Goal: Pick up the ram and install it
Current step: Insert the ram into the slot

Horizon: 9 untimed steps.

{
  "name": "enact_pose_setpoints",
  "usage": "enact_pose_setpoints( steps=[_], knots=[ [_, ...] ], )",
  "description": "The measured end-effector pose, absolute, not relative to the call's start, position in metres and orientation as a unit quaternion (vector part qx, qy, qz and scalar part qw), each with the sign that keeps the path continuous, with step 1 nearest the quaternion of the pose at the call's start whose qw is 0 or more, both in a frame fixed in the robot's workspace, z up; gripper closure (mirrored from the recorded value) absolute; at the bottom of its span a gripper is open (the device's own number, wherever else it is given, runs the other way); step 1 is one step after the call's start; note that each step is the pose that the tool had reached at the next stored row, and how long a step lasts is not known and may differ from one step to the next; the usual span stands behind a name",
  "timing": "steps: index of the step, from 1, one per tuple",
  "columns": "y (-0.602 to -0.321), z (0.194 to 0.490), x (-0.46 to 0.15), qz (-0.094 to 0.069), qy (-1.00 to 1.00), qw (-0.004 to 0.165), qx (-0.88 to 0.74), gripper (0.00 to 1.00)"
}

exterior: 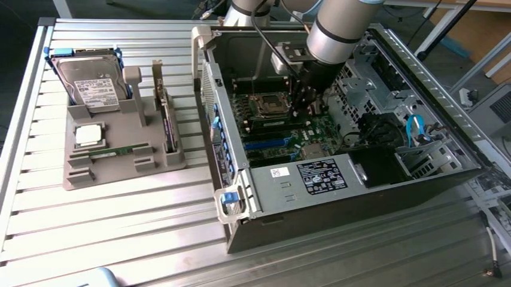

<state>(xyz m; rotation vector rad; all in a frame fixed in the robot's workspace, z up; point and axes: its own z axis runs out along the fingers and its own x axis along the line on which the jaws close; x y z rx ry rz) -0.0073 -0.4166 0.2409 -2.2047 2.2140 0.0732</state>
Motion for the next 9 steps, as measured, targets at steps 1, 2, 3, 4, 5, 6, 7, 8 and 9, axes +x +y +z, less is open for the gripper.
enact_pose_setpoints(
  steps=[1,2,3,4,5,6,7,8,9],
  knots=[
    [-0.4167,0.2409,-0.0073,0.023,0.708,0.008,-0.705,0.88],
    [-0.4167,0.2409,-0.0073,0.023,0.708,0.008,-0.705,0.88],
    [-0.4167,0.2408,-0.0073,0.023,0.708,0.008,-0.705,0.88],
    [-0.4166,0.2407,-0.0073,0.023,0.708,0.008,-0.705,0.88],
    [-0.4164,0.2405,-0.0073,0.023,0.708,0.008,-0.705,0.88],
    [-0.4161,0.2404,-0.0073,0.023,0.708,0.008,-0.705,0.88],
    [-0.4159,0.2403,-0.0073,0.023,0.708,0.008,-0.705,0.88],
    [-0.4157,0.2403,-0.0073,0.023,0.708,0.008,-0.705,0.88],
    [-0.4157,0.2403,-0.0073,0.023,0.708,0.008,-0.705,0.88]
  ],
)
